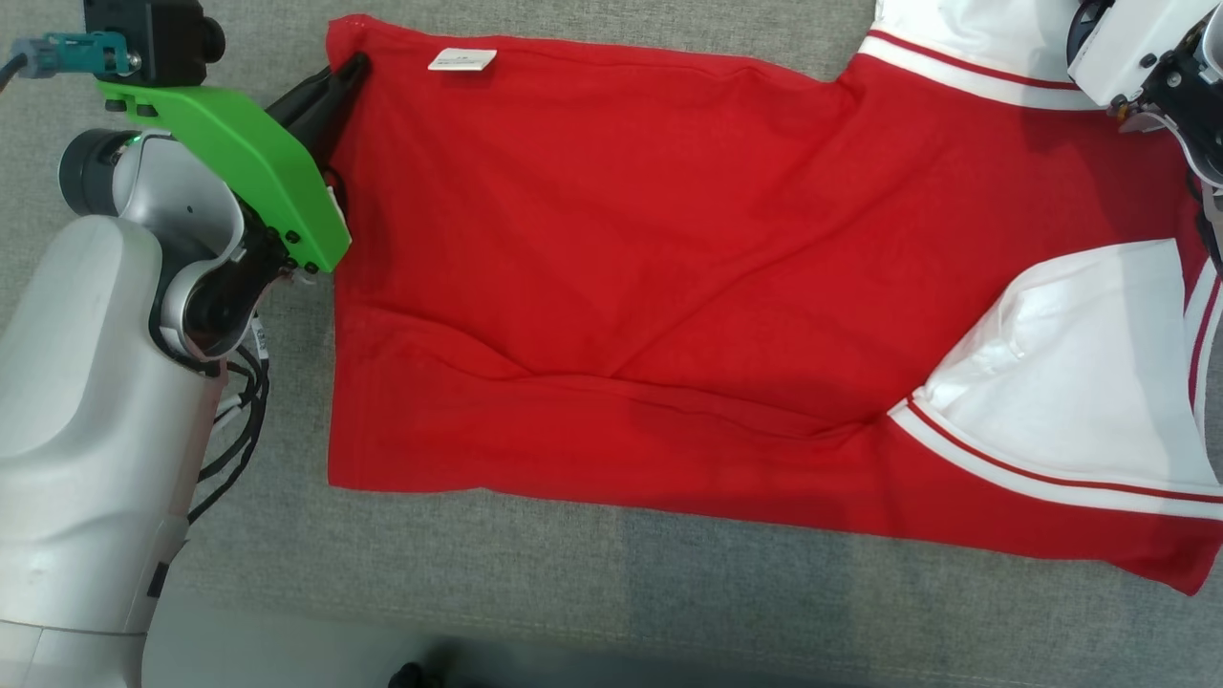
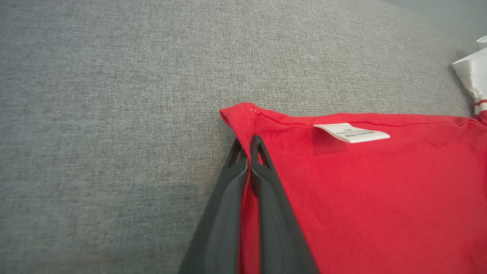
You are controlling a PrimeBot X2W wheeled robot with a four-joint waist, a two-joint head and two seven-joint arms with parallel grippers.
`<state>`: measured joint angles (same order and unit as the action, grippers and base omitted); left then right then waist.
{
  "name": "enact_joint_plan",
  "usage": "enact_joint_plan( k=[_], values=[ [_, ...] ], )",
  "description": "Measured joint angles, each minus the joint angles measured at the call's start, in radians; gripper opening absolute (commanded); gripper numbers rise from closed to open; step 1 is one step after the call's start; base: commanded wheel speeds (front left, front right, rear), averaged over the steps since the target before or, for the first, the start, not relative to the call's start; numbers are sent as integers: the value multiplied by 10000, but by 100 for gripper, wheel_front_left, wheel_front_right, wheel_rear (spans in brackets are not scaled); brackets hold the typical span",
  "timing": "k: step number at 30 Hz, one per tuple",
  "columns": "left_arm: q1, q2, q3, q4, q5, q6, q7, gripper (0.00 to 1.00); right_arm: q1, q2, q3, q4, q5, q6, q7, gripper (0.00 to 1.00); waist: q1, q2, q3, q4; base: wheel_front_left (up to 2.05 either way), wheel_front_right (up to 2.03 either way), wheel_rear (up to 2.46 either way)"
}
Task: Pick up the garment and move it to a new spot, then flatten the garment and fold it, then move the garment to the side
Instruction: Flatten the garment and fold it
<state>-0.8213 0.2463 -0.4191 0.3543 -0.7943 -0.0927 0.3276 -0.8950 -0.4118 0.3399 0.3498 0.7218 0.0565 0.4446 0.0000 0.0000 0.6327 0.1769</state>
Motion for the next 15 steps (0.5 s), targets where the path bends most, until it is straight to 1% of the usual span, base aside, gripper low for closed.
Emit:
enact_joint_plan(
  k=[6, 15],
  values=[
    [6, 8, 25, 378, 0, -90, -437, 0, 0, 10, 42, 132, 0, 238, -445, 0, 0, 0, -257, -155, 0, 0, 0],
    [36, 8, 251, 629, -17, -140, -1126, 0, 28, -2, -46, 96, 105, 403, -1037, 0, 0, 0, -685, -366, 0, 0, 0]
  ],
)
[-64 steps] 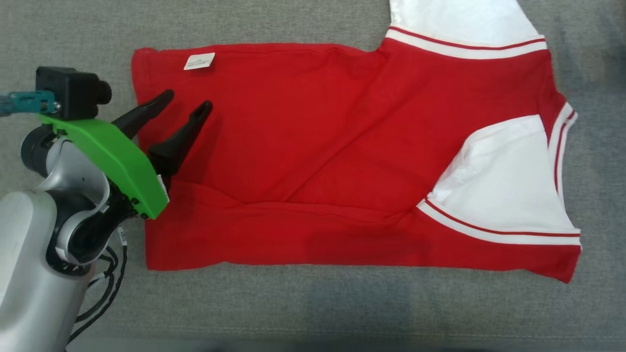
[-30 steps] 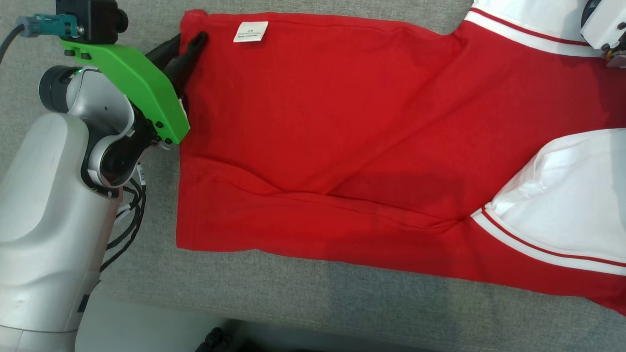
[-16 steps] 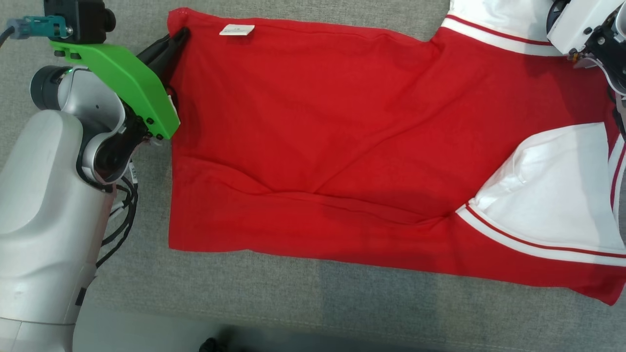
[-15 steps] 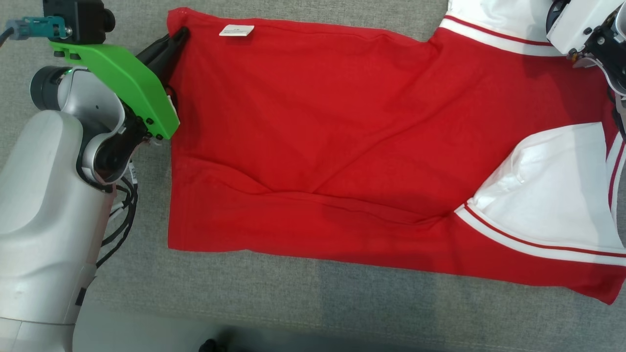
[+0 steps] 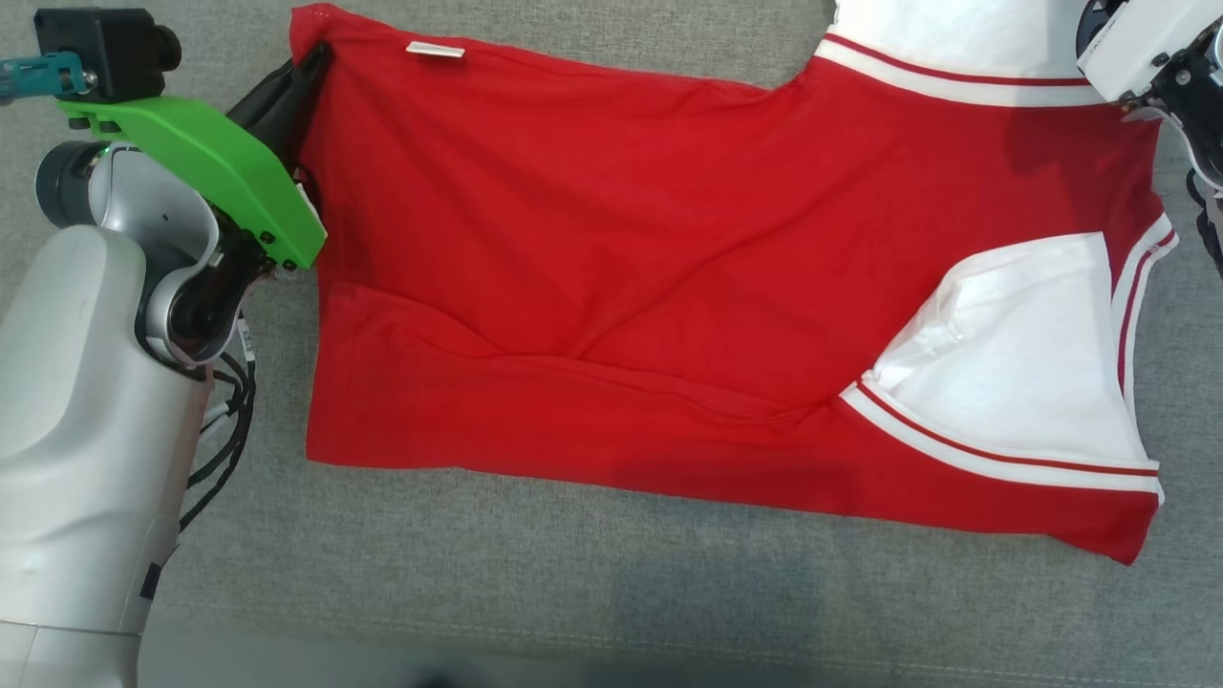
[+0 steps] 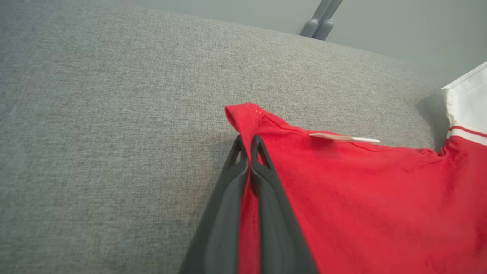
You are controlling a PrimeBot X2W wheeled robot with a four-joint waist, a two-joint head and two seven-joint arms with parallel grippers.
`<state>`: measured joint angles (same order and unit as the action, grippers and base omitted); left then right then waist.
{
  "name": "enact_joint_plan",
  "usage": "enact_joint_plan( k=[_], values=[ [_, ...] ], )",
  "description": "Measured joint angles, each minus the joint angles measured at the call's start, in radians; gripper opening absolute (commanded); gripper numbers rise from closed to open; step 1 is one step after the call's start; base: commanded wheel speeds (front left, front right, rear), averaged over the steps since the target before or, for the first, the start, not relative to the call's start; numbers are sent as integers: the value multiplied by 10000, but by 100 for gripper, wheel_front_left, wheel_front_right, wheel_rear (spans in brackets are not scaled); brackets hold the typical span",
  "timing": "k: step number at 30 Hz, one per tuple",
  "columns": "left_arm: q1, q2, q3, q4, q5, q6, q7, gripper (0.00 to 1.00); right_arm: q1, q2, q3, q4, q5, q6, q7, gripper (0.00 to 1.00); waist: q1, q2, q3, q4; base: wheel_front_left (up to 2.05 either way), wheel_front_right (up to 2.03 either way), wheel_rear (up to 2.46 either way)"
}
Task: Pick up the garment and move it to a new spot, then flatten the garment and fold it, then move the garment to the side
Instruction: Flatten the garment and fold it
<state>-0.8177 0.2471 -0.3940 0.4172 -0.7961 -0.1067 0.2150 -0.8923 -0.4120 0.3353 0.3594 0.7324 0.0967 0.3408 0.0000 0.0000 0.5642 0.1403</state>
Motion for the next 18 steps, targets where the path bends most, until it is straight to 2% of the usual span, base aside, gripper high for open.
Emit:
enact_joint_plan(
  k=[10, 18],
  values=[
    [407, 6, 19, 236, -121, -81, -464, 0, 583, -182, -19, -508, 207, 171, -445, 0, 0, 0, -340, -186, 0, 0, 0],
    [601, 12, 59, 226, -192, -88, -968, 0, 1278, -286, 4, -1110, 508, 176, -899, 0, 0, 0, -417, -281, 0, 0, 0]
  ],
)
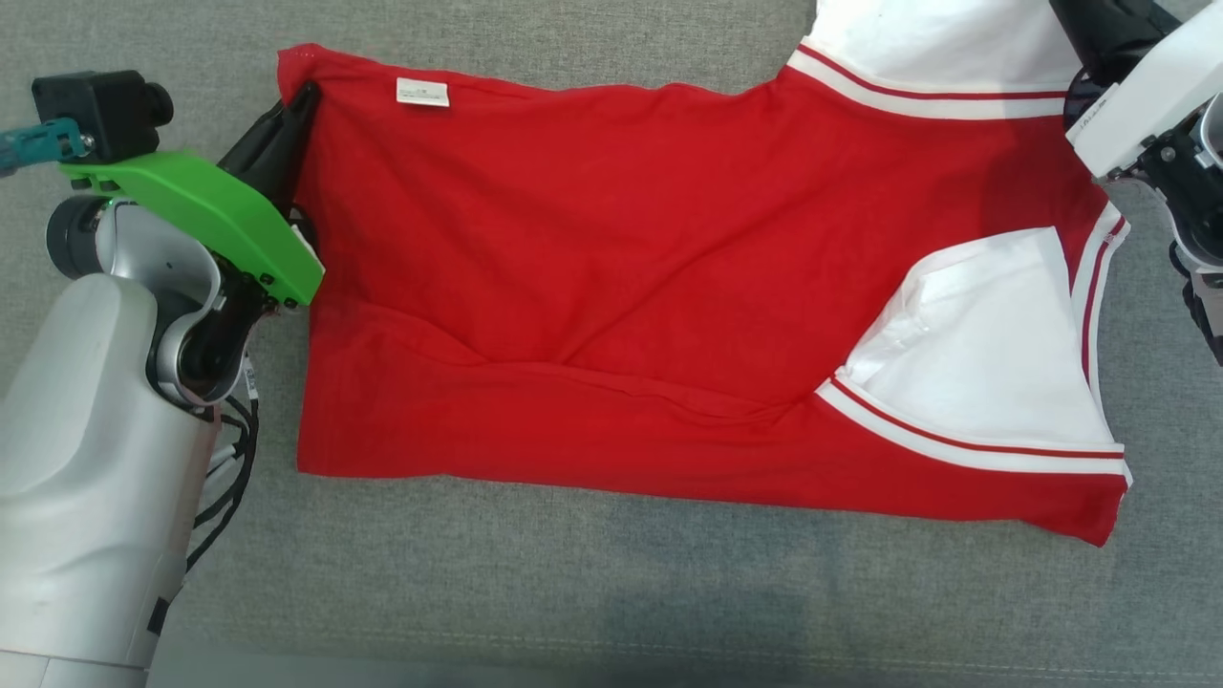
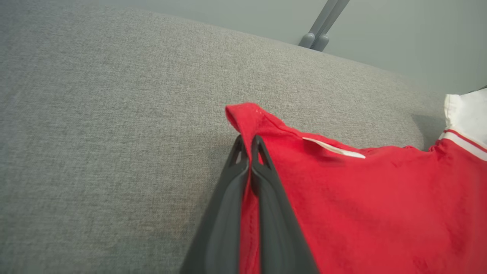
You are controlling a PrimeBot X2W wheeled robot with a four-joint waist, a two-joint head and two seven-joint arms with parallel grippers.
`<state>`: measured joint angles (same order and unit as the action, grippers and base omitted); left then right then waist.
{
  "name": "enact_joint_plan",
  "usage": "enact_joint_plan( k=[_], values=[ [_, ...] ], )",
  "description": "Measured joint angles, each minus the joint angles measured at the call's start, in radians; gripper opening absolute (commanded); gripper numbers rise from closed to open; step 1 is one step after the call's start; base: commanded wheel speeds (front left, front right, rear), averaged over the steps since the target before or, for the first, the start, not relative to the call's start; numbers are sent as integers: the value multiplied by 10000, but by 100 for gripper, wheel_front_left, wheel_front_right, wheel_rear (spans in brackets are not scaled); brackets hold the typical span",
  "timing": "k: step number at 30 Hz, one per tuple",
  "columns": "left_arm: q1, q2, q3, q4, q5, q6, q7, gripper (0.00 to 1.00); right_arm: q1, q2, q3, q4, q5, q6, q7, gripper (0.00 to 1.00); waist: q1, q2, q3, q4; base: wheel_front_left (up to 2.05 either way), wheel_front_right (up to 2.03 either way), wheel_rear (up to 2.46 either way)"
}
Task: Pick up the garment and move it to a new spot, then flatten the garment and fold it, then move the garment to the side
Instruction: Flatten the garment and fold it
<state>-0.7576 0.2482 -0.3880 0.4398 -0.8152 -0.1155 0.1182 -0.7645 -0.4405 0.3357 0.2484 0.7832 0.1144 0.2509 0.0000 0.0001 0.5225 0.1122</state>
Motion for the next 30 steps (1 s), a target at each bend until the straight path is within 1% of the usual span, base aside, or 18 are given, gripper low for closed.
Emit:
enact_joint_plan(
  k=[10, 13, 19, 26, 30],
  values=[
    [689, -25, 159, -167, -209, -84, -951, 0, 1127, -163, 40, -993, 102, 31, -738, 0, 0, 0, -236, -35, 0, 0, 0],
    [997, -4, 171, -286, -238, -88, -1227, 0, 1579, -284, 59, -1290, 107, 86, -932, 0, 0, 0, -360, -37, 0, 0, 0],
    [1667, -8, 117, -384, -249, -88, -1682, 0, 2706, -307, 23, -1802, 284, 88, -1453, 0, 0, 0, -668, -56, 0, 0, 0],
    [2641, -2, 90, -395, -355, -88, -2134, 0, 4261, -186, 10, -2136, 382, 88, -2073, 0, 0, 0, -1190, -97, 0, 0, 0],
    [3134, 58, 117, -479, -420, -88, -2263, 0, 5139, 36, -6, -2251, 585, 61, -2353, 0, 0, 0, -1530, -187, 0, 0, 0]
  ],
)
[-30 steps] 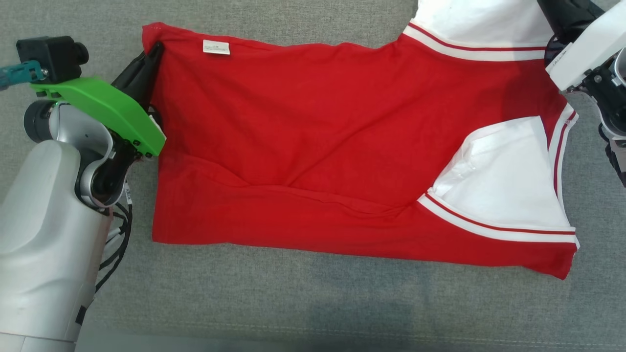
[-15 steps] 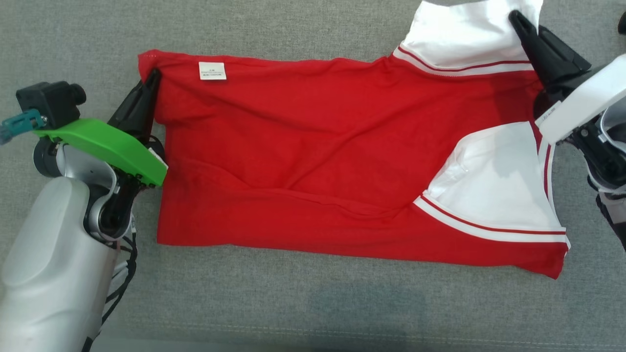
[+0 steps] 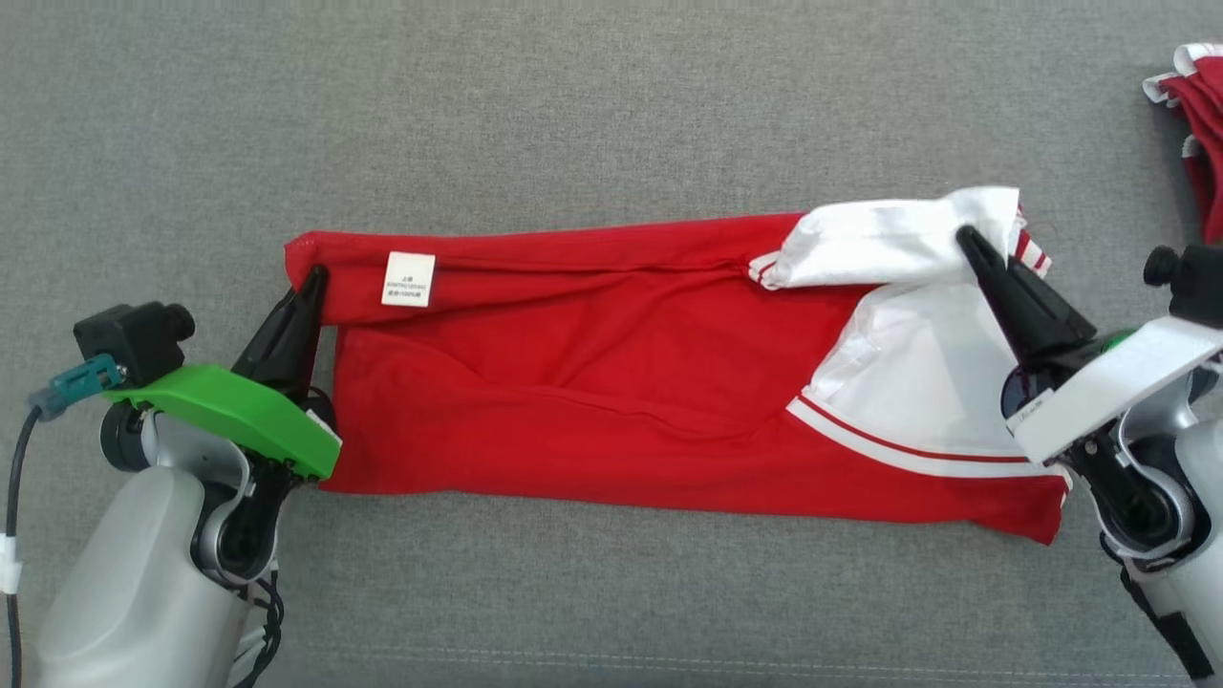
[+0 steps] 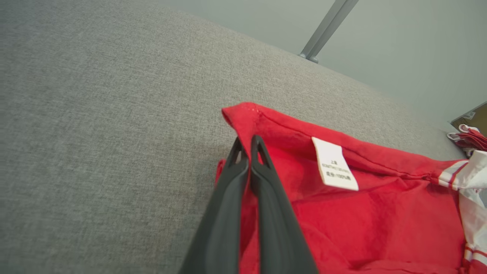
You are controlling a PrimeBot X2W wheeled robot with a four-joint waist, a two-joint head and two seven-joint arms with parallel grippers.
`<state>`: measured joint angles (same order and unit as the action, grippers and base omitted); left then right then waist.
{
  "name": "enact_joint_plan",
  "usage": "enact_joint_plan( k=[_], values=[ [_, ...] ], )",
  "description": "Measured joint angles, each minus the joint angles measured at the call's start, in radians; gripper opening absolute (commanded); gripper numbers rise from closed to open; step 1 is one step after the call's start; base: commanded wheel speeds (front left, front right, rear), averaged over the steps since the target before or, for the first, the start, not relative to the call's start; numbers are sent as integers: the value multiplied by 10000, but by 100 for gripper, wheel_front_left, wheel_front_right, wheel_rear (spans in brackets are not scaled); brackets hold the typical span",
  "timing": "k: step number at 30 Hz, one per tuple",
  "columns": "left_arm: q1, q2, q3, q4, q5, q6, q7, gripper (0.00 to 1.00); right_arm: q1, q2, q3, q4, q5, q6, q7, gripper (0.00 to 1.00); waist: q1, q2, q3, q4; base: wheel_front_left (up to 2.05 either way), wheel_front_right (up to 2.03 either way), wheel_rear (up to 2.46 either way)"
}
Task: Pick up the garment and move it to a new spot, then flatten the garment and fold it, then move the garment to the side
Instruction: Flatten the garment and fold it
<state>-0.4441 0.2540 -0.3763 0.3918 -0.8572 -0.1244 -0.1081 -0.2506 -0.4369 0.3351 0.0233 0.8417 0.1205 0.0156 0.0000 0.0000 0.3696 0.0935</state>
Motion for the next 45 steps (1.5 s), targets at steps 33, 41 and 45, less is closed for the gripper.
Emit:
enact_joint_plan(
  k=[33, 41, 45],
  values=[
    [1632, 412, 222, -502, -477, 10, -178, 0, 2680, 119, 541, -1319, -531, -431, -1003, 0, 0, 0, -1032, -695, 0, 0, 0],
    [1847, 474, 127, -464, -466, 13, -159, 0, 2923, -27, 936, -1187, -940, -449, -928, 0, 0, 0, -1163, -797, 0, 0, 0],
    [1986, 472, -79, -443, -456, 13, -56, 28, 2920, -140, 1011, -965, -1250, -520, -834, 27, 0, 0, -1154, -814, 0, 0, 0]
  ],
)
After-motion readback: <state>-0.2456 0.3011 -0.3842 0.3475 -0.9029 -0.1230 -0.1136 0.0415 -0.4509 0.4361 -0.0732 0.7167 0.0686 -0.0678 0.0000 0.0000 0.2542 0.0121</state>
